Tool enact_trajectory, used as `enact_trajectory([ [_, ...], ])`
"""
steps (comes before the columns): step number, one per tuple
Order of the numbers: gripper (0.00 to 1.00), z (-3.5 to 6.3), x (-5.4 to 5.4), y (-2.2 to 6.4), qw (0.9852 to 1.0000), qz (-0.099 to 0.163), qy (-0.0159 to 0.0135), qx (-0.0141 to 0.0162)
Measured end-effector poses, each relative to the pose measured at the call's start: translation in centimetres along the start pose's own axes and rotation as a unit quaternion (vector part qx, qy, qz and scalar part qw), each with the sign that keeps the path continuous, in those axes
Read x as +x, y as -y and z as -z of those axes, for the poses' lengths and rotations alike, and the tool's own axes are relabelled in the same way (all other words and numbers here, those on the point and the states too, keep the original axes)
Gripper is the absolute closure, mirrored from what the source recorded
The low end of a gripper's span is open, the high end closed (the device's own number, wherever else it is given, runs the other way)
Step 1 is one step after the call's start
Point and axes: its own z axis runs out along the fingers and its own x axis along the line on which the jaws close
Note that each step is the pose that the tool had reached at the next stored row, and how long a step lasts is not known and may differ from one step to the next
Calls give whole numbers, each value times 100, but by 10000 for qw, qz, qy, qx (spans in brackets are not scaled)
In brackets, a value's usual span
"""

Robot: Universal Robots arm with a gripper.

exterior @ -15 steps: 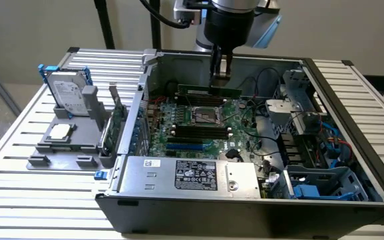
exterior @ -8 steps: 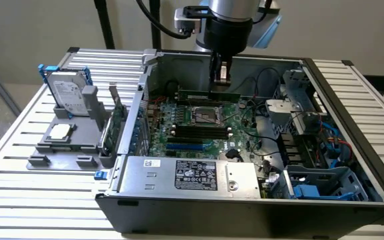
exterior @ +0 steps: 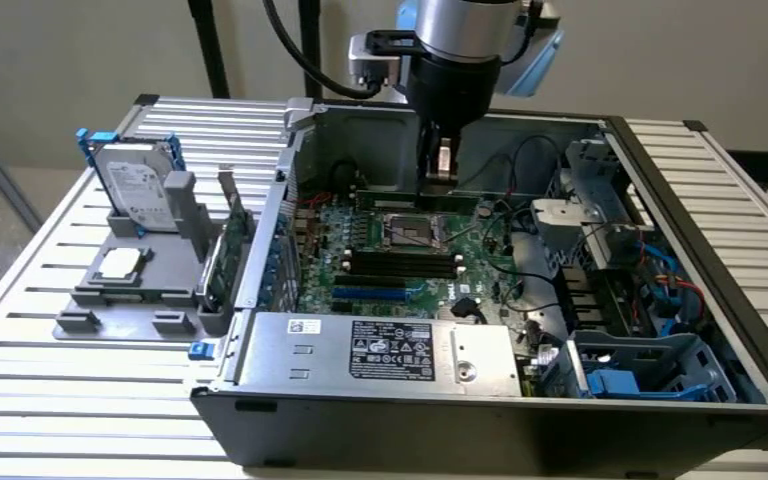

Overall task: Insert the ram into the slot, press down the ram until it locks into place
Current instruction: 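Insert the ram into the slot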

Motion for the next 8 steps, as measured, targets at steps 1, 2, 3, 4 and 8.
enact_trajectory([
  [1, 87, -18, 1, 1, 10000, 0, 0, 0],
  [2, 87, -36, 1, 1, 10000, 0, 0, 0],
  [3, 87, -54, 2, 2, 10000, 0, 0, 0],
  [4, 87, -74, 3, 2, 10000, -1, 0, 0],
  [8, 87, -146, 9, 5, 10000, -1, 0, 0],
])
